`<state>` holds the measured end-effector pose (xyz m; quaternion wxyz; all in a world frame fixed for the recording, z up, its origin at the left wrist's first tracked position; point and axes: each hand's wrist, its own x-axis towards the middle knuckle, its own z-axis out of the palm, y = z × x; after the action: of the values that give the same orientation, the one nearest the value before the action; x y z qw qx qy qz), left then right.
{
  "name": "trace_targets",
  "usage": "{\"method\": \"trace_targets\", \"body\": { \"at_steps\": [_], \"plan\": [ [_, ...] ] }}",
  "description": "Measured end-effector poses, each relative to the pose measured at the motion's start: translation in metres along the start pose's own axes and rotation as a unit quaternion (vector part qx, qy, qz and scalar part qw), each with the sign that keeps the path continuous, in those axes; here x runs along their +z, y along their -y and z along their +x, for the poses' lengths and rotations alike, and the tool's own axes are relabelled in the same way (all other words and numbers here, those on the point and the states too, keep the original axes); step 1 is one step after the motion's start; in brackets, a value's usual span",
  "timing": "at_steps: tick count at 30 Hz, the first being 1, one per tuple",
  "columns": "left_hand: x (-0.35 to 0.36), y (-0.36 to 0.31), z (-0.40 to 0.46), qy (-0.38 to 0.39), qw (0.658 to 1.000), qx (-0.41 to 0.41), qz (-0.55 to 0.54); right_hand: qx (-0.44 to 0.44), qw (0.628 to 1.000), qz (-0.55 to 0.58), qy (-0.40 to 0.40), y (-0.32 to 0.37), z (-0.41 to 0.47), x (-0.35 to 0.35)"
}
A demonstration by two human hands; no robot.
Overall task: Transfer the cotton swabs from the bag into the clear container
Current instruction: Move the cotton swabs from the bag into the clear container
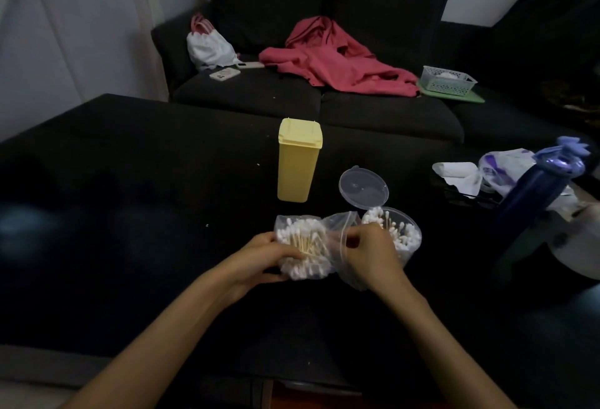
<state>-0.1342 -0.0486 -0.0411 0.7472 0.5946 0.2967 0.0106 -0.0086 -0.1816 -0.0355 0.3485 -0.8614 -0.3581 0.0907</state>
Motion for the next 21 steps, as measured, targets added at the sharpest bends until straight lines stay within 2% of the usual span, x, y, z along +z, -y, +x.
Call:
{"method": "trace_targets", "body": {
  "at_steps": [2,5,6,10,15,17,21],
  "plan": [
    [0.001,0.001,-0.001,0.007,1.000,0.019,0.013,0.015,0.995,0.092,0.035,0.004,0.000,-0.002],
    [0.003,0.003,-0.002,0.001,0.999,0.041,0.021,0.072,0.963,0.238,0.107,0.011,-0.003,-0.006],
    [0.003,0.004,-0.001,0.000,0.999,0.042,0.021,0.074,0.962,0.243,0.104,0.009,-0.003,-0.005],
    [0.006,0.005,-0.002,-0.002,0.999,0.039,0.017,0.036,0.989,0.143,0.033,0.004,0.001,0.004],
    [0.009,0.005,0.000,-0.040,0.998,0.046,0.008,0.011,0.998,0.057,-0.002,-0.006,0.008,0.009],
    [0.009,0.005,0.001,-0.049,0.997,0.059,0.013,0.021,0.998,0.053,0.020,-0.007,0.008,0.007],
    [0.006,0.005,0.001,-0.058,0.996,0.070,0.024,0.029,0.987,0.122,0.102,-0.003,0.004,0.003]
  ]
}}
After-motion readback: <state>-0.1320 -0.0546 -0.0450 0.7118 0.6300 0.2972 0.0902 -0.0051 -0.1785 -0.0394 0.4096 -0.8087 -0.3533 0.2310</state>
